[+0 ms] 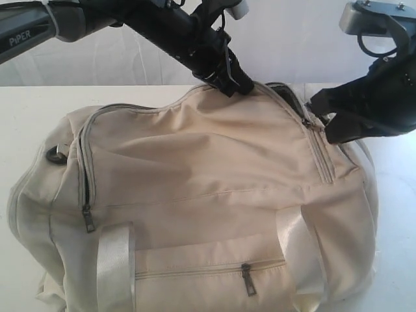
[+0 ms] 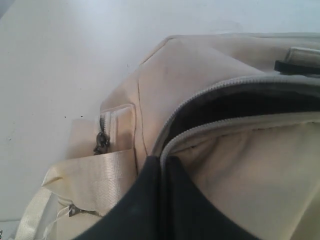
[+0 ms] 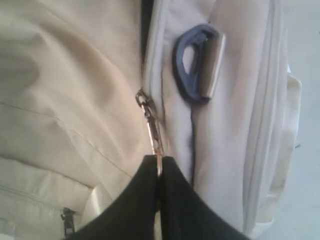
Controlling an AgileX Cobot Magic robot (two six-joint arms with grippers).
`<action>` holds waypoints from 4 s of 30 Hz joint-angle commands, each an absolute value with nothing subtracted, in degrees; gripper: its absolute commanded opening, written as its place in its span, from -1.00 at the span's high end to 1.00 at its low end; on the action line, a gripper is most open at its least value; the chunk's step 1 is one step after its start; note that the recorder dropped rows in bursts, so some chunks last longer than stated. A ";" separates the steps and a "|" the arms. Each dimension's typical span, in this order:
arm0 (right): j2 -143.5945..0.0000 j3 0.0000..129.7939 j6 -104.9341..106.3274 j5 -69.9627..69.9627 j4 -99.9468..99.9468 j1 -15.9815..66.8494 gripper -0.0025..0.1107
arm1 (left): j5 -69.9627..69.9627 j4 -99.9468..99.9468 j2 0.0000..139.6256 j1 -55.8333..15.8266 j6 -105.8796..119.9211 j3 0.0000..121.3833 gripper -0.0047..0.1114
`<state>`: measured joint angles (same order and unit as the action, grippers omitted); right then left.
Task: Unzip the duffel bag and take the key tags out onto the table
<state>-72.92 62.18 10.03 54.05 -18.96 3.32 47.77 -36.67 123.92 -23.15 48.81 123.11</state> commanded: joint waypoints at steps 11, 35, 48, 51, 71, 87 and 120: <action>-63.21 53.10 10.46 59.37 -17.69 2.80 0.96 | 46.46 -35.76 124.35 -22.42 48.23 123.39 0.92; -61.17 47.26 13.69 48.44 -17.69 2.80 0.35 | 60.05 -36.70 120.98 -22.42 49.00 123.39 0.92; -56.37 50.26 13.79 46.73 -16.84 2.80 -0.15 | 69.96 -38.54 119.27 -22.67 46.11 121.32 0.92; -55.58 50.26 13.79 45.67 -14.77 2.80 -0.15 | 69.96 -38.52 118.04 -23.49 46.32 119.64 0.92; -55.45 48.65 12.29 47.19 -13.27 2.80 -0.15 | 69.47 -40.57 93.23 -38.28 45.17 81.92 0.92; -55.45 48.65 11.11 47.49 -13.47 2.80 -0.15 | 41.17 -46.20 90.79 -52.00 44.80 58.42 0.65; -55.45 48.65 12.22 42.29 -19.52 2.80 -0.15 | 57.57 21.27 81.57 -52.00 -11.26 63.18 -0.18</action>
